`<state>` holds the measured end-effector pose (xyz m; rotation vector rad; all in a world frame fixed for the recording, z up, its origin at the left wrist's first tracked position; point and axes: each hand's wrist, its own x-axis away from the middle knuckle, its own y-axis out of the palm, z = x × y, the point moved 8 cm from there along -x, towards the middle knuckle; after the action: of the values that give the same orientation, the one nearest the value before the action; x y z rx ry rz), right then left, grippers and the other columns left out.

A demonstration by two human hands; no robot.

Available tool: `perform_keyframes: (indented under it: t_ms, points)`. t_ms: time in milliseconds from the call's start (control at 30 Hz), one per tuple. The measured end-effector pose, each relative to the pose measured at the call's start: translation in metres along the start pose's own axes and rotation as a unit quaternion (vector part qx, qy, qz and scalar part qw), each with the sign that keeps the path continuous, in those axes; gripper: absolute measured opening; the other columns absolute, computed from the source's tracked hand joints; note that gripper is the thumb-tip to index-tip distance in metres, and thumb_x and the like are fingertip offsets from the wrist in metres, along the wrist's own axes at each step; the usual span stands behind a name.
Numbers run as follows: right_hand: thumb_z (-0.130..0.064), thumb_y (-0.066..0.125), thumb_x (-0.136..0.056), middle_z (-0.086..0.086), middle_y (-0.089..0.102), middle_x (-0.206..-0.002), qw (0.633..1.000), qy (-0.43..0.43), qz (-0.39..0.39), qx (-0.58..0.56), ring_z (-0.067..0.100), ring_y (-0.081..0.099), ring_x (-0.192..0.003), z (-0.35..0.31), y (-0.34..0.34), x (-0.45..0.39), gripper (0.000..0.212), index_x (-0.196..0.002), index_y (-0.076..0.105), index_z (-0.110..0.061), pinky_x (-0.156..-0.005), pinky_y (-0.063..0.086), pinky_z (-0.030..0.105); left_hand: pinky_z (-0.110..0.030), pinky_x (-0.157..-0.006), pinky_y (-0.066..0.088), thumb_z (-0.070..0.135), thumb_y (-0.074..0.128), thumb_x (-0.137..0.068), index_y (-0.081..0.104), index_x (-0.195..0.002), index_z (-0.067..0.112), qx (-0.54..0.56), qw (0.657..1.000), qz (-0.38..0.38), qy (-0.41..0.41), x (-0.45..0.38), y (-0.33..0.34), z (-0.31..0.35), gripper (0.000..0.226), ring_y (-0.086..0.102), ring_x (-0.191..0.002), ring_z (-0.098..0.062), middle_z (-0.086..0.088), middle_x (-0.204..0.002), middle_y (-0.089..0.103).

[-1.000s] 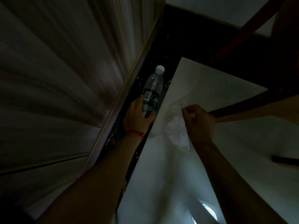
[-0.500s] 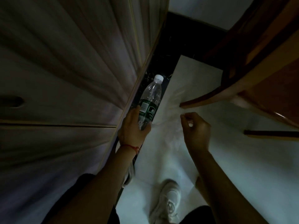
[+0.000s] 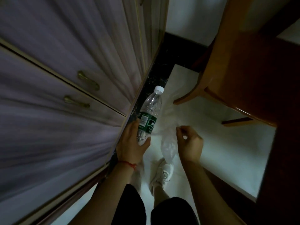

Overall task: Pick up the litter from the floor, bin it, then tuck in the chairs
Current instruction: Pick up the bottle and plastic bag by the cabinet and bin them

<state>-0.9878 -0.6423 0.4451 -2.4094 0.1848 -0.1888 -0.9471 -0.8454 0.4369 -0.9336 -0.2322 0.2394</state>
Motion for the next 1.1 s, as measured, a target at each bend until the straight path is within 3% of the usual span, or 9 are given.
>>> perform_keyframes:
  t_ms: [233, 433, 633, 767, 867, 1000, 1100]
  points:
    - [-0.008, 0.062, -0.085, 0.013, 0.07, -0.079, 0.999, -0.014, 0.033, 0.007, 0.024, 0.063, -0.071, -0.025, -0.051, 0.075, 0.009, -0.085, 0.067, -0.002, -0.066, 0.051, 0.033, -0.043, -0.071, 0.057, 0.024, 0.084, -0.062, 0.055, -0.125, 0.005, -0.001, 0.999, -0.032, 0.044, 0.064, -0.045, 0.009, 0.072, 0.063, -0.098, -0.034, -0.019, -0.118, 0.061]
    - [-0.008, 0.062, -0.085, 0.014, 0.07, -0.082, 0.999, -0.01, 0.04, 0.014, 0.027, 0.063, -0.074, -0.036, -0.082, 0.153, 0.008, -0.086, 0.068, -0.003, -0.067, 0.054, 0.041, -0.043, -0.066, 0.056, 0.027, 0.082, -0.063, 0.054, -0.126, 0.011, -0.007, 0.998, -0.032, 0.055, 0.121, -0.094, 0.005, 0.071, 0.062, -0.098, -0.033, -0.013, -0.121, 0.06]
    - [-0.002, 0.067, -0.079, 0.014, 0.068, -0.068, 0.996, -0.032, 0.083, 0.025, 0.024, 0.062, -0.059, -0.053, -0.117, 0.21, 0.005, -0.076, 0.066, 0.001, -0.056, 0.046, 0.027, -0.042, -0.067, 0.057, 0.021, 0.083, -0.062, 0.055, -0.124, 0.004, -0.002, 0.995, -0.055, 0.078, 0.178, -0.132, 0.0, 0.07, 0.063, -0.097, -0.035, -0.018, -0.118, 0.061]
    - [0.0, 0.067, -0.079, 0.015, 0.067, -0.069, 0.995, -0.043, 0.084, 0.028, 0.026, 0.062, -0.061, -0.056, -0.136, 0.237, 0.004, -0.076, 0.065, 0.001, -0.057, 0.049, 0.033, -0.044, -0.064, 0.058, 0.02, 0.083, -0.062, 0.055, -0.123, 0.003, -0.007, 0.994, -0.066, 0.084, 0.211, -0.145, -0.004, 0.069, 0.064, -0.093, -0.035, -0.019, -0.115, 0.062]
    - [-0.001, 0.066, -0.08, 0.015, 0.068, -0.072, 0.995, -0.059, 0.077, 0.022, 0.026, 0.063, -0.063, -0.059, -0.145, 0.257, 0.002, -0.078, 0.066, 0.0, -0.059, 0.052, 0.036, -0.046, -0.066, 0.058, 0.019, 0.083, -0.063, 0.055, -0.122, 0.001, 0.003, 0.995, -0.055, 0.082, 0.237, -0.153, -0.007, 0.068, 0.063, -0.093, -0.036, -0.02, -0.114, 0.062]
    - [-0.001, 0.067, -0.079, 0.014, 0.069, -0.071, 0.992, -0.098, 0.076, 0.001, 0.022, 0.062, -0.062, -0.061, -0.155, 0.285, 0.002, -0.078, 0.067, -0.002, -0.06, 0.049, 0.028, -0.043, -0.067, 0.058, 0.032, 0.073, -0.065, 0.056, -0.12, 0.002, -0.004, 0.998, -0.014, 0.069, 0.274, -0.164, -0.012, 0.065, 0.064, -0.093, -0.034, -0.018, -0.113, 0.062]
    - [0.0, 0.066, -0.08, 0.015, 0.069, -0.07, 0.99, -0.13, 0.059, -0.005, 0.026, 0.063, -0.06, -0.061, -0.162, 0.308, 0.004, -0.077, 0.068, -0.001, -0.058, 0.05, 0.031, -0.041, -0.062, 0.058, 0.03, 0.078, -0.067, 0.053, -0.124, 0.006, -0.009, 0.999, 0.027, 0.04, 0.31, -0.172, -0.019, 0.067, 0.064, -0.093, -0.032, -0.014, -0.118, 0.06]
